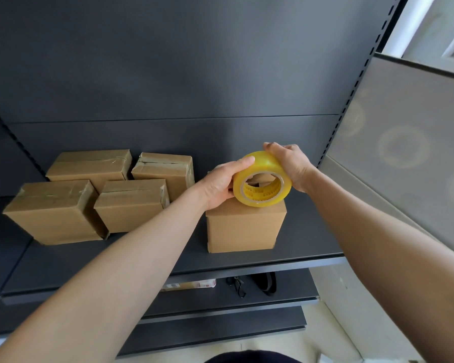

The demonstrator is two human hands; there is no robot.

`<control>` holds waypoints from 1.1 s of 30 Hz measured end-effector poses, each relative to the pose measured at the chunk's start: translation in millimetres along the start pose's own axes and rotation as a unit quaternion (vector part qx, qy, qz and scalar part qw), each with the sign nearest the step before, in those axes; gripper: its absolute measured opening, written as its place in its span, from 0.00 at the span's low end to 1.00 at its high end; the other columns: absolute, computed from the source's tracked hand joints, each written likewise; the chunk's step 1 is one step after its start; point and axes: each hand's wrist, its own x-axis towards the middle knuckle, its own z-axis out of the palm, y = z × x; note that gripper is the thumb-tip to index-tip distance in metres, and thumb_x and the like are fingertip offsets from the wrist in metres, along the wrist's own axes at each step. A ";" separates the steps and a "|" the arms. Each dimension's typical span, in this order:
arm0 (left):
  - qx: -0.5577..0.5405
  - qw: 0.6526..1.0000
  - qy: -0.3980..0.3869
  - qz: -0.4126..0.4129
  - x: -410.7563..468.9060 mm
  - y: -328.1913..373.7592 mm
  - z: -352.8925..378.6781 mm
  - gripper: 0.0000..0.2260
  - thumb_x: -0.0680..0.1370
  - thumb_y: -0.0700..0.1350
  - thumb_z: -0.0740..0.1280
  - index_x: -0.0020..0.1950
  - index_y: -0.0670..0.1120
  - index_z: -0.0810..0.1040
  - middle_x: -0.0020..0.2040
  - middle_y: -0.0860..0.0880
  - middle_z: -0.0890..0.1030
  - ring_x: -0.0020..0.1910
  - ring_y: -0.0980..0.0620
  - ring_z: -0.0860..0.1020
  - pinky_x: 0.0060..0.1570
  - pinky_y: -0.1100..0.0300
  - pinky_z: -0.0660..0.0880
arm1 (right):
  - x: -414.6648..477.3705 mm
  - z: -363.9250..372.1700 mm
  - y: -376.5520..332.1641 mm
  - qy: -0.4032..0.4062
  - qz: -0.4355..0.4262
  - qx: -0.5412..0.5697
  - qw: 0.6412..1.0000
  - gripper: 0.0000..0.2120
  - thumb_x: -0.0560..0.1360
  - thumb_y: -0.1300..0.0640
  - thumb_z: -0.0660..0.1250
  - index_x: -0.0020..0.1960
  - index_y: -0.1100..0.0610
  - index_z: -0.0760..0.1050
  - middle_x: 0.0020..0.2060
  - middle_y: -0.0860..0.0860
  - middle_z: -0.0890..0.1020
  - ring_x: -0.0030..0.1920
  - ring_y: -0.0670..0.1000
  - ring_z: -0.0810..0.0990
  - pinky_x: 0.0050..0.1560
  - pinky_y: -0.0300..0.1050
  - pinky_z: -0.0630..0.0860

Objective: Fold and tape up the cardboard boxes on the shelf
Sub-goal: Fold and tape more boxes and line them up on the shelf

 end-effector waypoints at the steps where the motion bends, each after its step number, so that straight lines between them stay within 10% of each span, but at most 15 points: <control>1: 0.017 1.000 0.000 -0.001 -0.5 3.0 1.8 0.21 0.73 0.58 0.68 0.59 0.46 0.77 0.50 0.47 0.82 0.54 0.47 0.79 0.57 0.50 0.76 | -0.2 1.5 -1.3 0.000 -0.002 -0.007 1.000 0.17 0.75 0.46 0.65 0.34 0.57 0.75 0.24 0.50 0.79 0.23 0.49 0.77 0.24 0.36 0.73; 7: 0.103 0.993 0.050 -0.026 -1.2 20.4 14.5 0.27 0.69 0.57 0.73 0.63 0.46 0.72 0.56 0.43 0.81 0.55 0.43 0.80 0.57 0.43 0.76 | -2.0 6.8 -6.8 -0.012 -0.023 -0.038 0.999 0.18 0.78 0.48 0.62 0.34 0.56 0.77 0.28 0.51 0.79 0.27 0.49 0.76 0.31 0.39 0.73; 23: 0.054 0.994 0.020 -0.088 -10.6 31.7 2.5 0.03 0.73 0.45 0.65 0.45 0.48 0.73 0.44 0.45 0.77 0.44 0.46 0.77 0.42 0.50 0.78 | -5.0 16.5 -10.8 -0.030 -0.021 -0.087 0.995 0.17 0.77 0.47 0.61 0.37 0.58 0.76 0.35 0.57 0.74 0.34 0.55 0.73 0.38 0.47 0.71; 30: 0.163 0.975 0.149 -0.022 -2.9 11.3 -13.1 0.16 0.82 0.42 0.55 0.69 0.50 0.69 0.63 0.48 0.72 0.46 0.48 0.79 0.50 0.52 0.78 | -1.6 5.1 -4.5 0.010 0.008 -0.040 0.999 0.14 0.76 0.48 0.63 0.38 0.56 0.77 0.34 0.55 0.77 0.34 0.54 0.75 0.37 0.45 0.74; 33: 0.239 0.959 0.154 -0.022 -2.3 2.8 -13.2 0.14 0.82 0.43 0.55 0.61 0.45 0.77 0.61 0.46 0.76 0.43 0.49 0.79 0.47 0.56 0.79 | -1.3 5.6 -3.8 0.020 0.012 -0.036 0.999 0.14 0.76 0.47 0.63 0.40 0.57 0.77 0.36 0.56 0.77 0.35 0.54 0.75 0.39 0.47 0.73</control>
